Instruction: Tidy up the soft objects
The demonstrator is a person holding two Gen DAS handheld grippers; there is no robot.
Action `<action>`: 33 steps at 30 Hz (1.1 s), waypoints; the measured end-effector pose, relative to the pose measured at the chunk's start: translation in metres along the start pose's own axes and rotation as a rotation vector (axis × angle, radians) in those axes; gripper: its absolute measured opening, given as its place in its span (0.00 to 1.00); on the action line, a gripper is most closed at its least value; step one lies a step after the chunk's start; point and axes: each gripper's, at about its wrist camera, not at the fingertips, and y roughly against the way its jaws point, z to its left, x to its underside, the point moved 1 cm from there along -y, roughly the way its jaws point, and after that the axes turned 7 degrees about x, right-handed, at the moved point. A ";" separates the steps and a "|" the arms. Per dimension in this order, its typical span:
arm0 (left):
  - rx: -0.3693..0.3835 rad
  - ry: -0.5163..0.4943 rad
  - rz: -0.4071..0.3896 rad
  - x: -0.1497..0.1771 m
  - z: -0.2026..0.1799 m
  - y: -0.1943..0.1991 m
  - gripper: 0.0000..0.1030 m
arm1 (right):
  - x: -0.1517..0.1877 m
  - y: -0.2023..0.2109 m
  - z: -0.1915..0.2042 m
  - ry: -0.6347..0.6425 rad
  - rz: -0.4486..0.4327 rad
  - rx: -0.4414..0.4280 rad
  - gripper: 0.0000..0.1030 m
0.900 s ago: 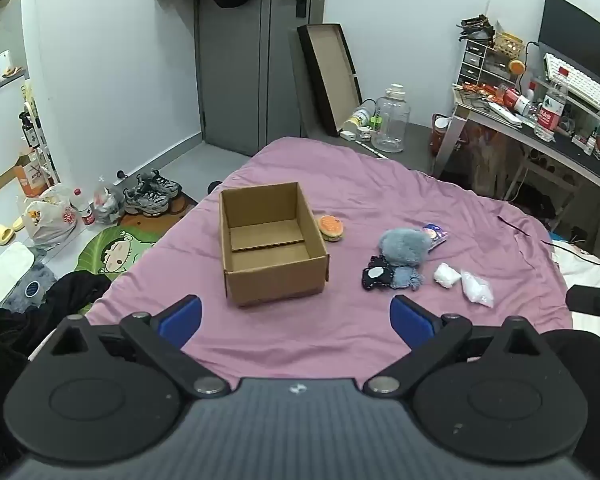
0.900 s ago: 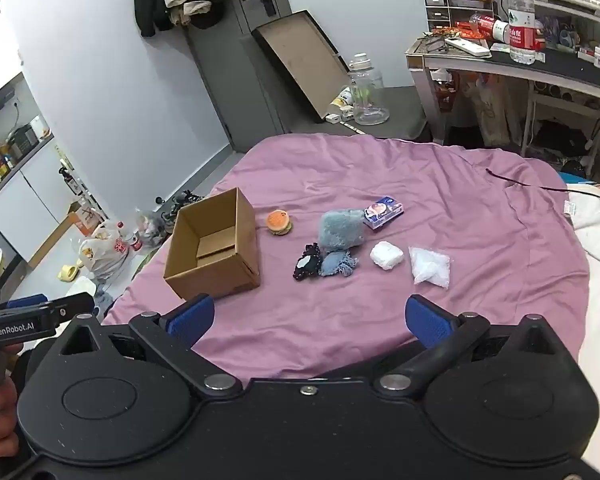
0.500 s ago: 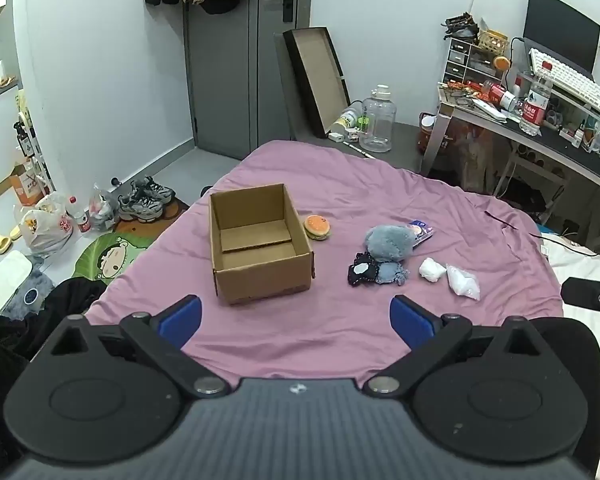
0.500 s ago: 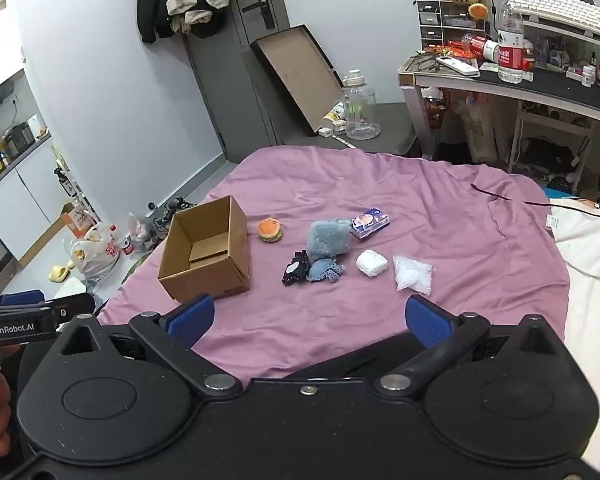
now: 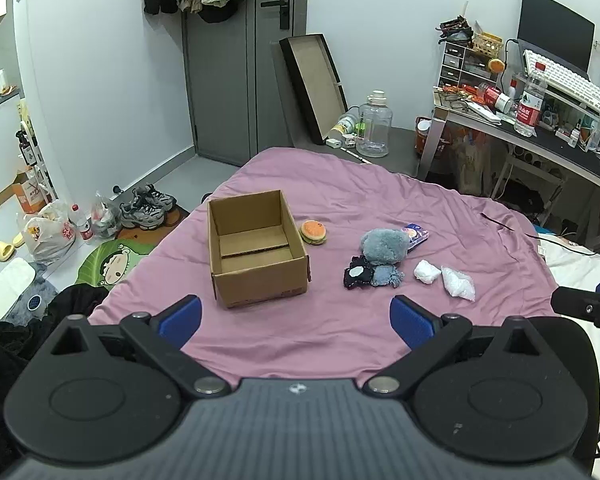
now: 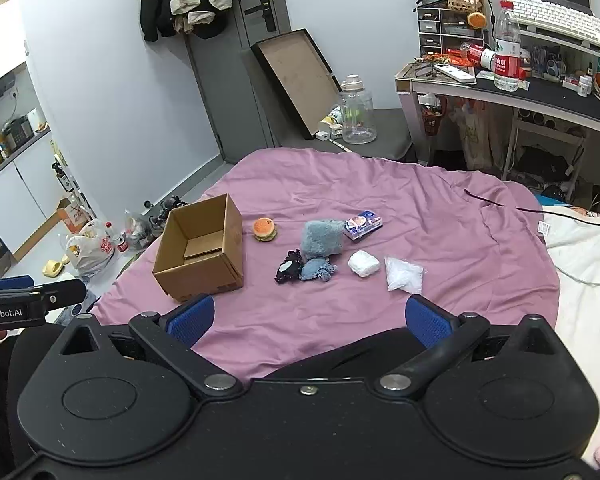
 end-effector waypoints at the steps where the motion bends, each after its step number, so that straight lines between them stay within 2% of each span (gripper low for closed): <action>1: -0.001 -0.001 -0.001 0.000 -0.001 0.000 0.97 | 0.000 0.000 0.000 0.000 -0.001 0.000 1.00; 33: 0.001 -0.012 -0.001 0.002 -0.009 0.001 0.97 | 0.005 0.001 0.000 0.011 -0.018 -0.004 1.00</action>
